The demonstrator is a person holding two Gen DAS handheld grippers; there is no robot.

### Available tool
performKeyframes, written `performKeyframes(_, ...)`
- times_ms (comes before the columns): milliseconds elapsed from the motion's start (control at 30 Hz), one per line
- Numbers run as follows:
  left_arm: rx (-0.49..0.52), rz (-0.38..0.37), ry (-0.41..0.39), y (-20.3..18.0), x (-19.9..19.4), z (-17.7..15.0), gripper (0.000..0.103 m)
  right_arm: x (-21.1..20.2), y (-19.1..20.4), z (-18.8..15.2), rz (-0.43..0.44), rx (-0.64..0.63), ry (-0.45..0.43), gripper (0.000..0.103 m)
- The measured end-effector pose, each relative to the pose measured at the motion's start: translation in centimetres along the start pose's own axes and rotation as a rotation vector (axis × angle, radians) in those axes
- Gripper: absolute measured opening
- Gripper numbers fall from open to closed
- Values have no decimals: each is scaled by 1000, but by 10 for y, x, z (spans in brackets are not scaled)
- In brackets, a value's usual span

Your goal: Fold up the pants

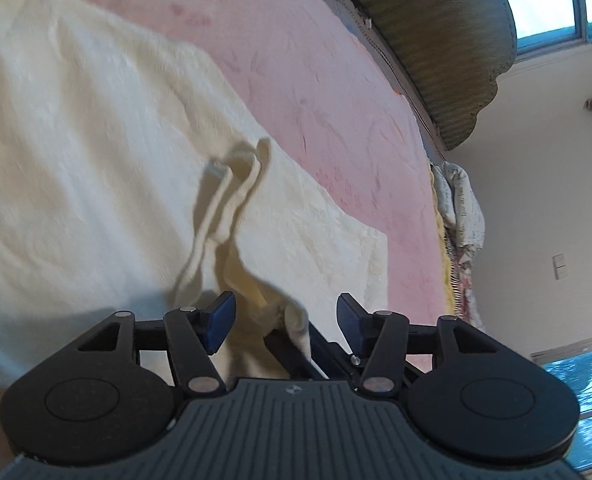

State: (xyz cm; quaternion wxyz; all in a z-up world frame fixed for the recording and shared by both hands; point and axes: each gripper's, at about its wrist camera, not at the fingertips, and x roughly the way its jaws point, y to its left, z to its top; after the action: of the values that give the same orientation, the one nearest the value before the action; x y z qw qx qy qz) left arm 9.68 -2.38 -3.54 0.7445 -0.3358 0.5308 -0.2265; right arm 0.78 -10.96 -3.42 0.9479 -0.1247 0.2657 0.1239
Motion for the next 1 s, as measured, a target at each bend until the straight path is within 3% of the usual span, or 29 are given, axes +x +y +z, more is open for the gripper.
performKeyframes(133,-123,-60,10,14,21,4,54,-8,-14,3,30,89,-22,12)
performKeyframes(200,-154,-81,21,19,29,6,39,-9,-14,3,47,75,-12,12)
performKeyframes(233,-168,-85,30,21,33,5,25,-12,-12,2,51,66,-20,12)
performKeyframes(300,-172,-92,42,23,37,4,21,-25,-18,-1,97,99,-52,12)
performKeyframes(367,-155,-79,27,23,36,4,13,-35,-39,-1,163,214,-113,12)
performKeyframes(433,-139,-63,2,23,33,2,11,-29,-55,-1,81,278,-88,12)
performKeyframes(500,-96,-27,-33,19,26,-2,11,-8,-55,-3,-38,217,12,12)
performKeyframes(533,-79,-13,-43,18,22,-5,11,2,-51,-5,-51,204,55,12)
performKeyframes(633,-75,3,-47,18,9,-14,11,10,-36,-6,32,211,63,12)
performKeyframes(800,-61,61,-38,27,15,-19,11,19,-5,-8,11,49,99,12)
performKeyframes(1000,9,102,-60,18,11,-18,18,10,-18,-7,32,159,72,12)
